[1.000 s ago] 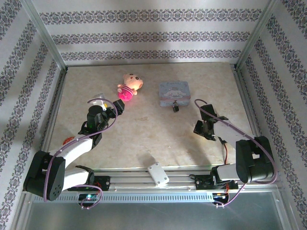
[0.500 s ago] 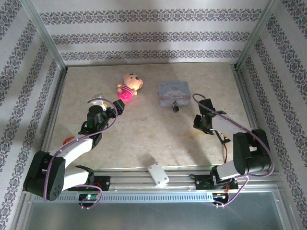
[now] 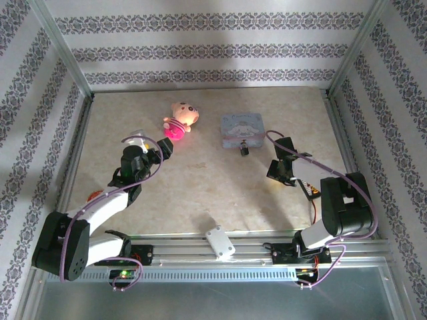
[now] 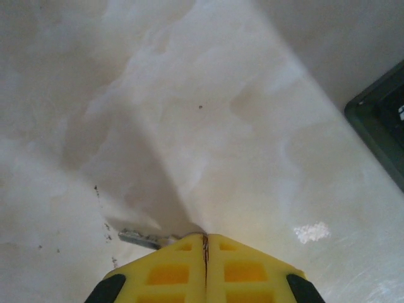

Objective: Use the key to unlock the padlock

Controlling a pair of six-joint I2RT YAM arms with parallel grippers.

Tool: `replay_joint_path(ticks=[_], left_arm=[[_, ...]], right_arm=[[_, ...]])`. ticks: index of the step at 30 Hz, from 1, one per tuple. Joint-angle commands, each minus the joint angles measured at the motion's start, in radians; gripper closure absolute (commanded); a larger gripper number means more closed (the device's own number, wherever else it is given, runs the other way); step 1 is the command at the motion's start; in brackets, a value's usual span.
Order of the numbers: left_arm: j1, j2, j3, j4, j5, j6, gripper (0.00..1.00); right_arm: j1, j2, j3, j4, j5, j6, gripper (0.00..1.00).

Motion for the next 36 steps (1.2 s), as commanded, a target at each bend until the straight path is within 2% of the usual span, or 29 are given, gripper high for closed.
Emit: replay_joint_path(ticks=[1, 7, 12, 19, 25, 29, 36], left_arm=[[-0.008, -0.017, 0.056, -0.076, 0.026, 0.010, 0.01], [-0.009, -0.003, 0.083, -0.094, 0.087, 0.003, 0.01], [-0.008, 0.033, 0.115, -0.096, 0.160, -0.021, 0.01], [-0.022, 0.098, 0.104, 0.068, 0.319, -0.013, 0.01], [-0.104, 0.126, 0.106, 0.157, 0.380, 0.147, 0.01], [-0.175, 0.165, 0.103, 0.263, 0.443, 0.246, 0.00], [-0.325, 0.266, 0.138, 0.356, 0.490, 0.491, 0.12]], right_arm=[[0.017, -0.061, 0.010, -0.005, -0.003, -0.026, 1.00], [0.045, -0.155, 0.045, -0.067, -0.011, -0.034, 1.00], [0.070, -0.232, 0.073, -0.087, -0.068, -0.019, 1.00], [0.126, -0.282, 0.150, -0.085, -0.173, 0.001, 1.00], [0.195, -0.277, 0.236, -0.042, -0.267, 0.018, 1.00], [0.215, -0.260, 0.257, 0.051, -0.374, 0.055, 1.00], [0.235, -0.244, 0.276, 0.172, -0.501, 0.111, 1.00]])
